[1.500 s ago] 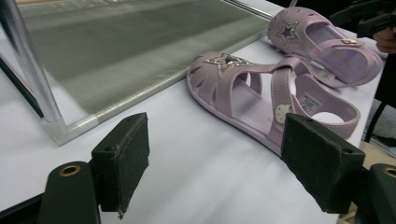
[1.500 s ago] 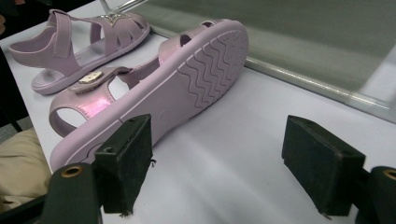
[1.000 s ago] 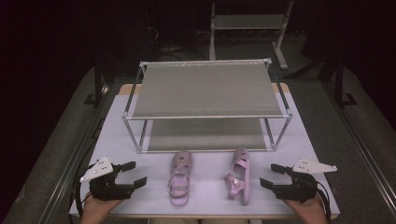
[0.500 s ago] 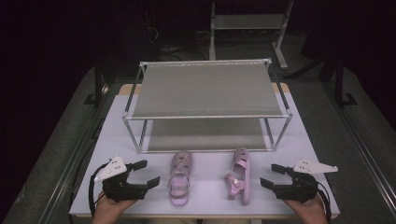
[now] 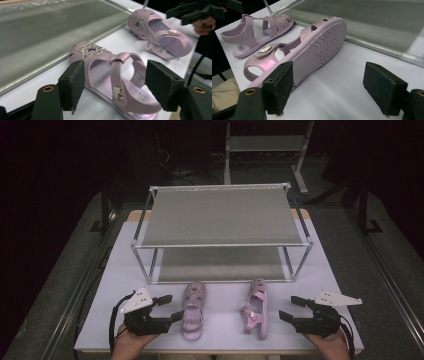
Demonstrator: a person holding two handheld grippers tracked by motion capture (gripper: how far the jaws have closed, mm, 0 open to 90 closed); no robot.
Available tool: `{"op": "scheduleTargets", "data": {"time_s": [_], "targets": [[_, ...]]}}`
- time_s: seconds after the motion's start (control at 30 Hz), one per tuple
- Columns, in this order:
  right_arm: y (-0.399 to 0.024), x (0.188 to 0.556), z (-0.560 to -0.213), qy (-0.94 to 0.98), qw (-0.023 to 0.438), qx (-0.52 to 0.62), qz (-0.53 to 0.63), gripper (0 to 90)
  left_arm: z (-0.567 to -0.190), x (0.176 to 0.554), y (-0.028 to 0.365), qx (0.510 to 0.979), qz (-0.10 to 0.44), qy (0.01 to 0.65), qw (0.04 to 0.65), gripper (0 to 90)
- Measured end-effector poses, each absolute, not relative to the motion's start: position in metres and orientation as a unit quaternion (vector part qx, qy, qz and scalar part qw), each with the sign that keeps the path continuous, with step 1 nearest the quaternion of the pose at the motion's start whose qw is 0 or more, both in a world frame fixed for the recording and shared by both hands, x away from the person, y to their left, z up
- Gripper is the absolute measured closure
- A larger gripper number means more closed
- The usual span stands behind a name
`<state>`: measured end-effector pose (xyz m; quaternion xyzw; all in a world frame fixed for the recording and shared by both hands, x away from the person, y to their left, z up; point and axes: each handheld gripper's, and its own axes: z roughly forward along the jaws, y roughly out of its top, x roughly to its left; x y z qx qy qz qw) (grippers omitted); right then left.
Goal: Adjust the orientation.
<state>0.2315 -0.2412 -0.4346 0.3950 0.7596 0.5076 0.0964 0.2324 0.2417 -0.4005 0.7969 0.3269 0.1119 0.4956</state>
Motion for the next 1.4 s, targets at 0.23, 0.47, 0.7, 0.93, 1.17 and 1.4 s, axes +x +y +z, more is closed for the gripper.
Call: {"op": "scheduleTargets", "data": {"time_s": [0.23, 0.47, 0.7, 0.93, 1.17, 1.4], "targets": [[-0.242, 0.231, -0.434, 0.757, 0.093, 0.395, 0.512, 23.9, -0.403, 0.236, 0.227, 0.804, 0.111, 0.332, 0.48, 41.5], [-0.242, 0.23, -0.434, 0.757, 0.092, 0.394, 0.513, 24.0, -0.411, 0.235, 0.225, 0.81, 0.113, 0.334, 0.468, 54.6], [-0.238, 0.229, -0.435, 0.764, 0.092, 0.388, 0.506, 24.0, -0.418, 0.234, 0.221, 0.82, 0.105, 0.339, 0.45, 62.1], [-0.237, 0.228, -0.435, 0.768, 0.091, 0.387, 0.503, 24.0, -0.42, 0.233, 0.217, 0.82, 0.104, 0.343, 0.447, 71.4], [-0.238, 0.228, -0.435, 0.769, 0.092, 0.386, 0.502, 24.0, -0.42, 0.233, 0.219, 0.81, 0.113, 0.358, 0.45, 78.8], [-0.239, 0.228, -0.434, 0.767, 0.094, 0.387, 0.504, 24.1, -0.42, 0.235, 0.226, 0.796, 0.127, 0.372, 0.461, 82.6]]}}
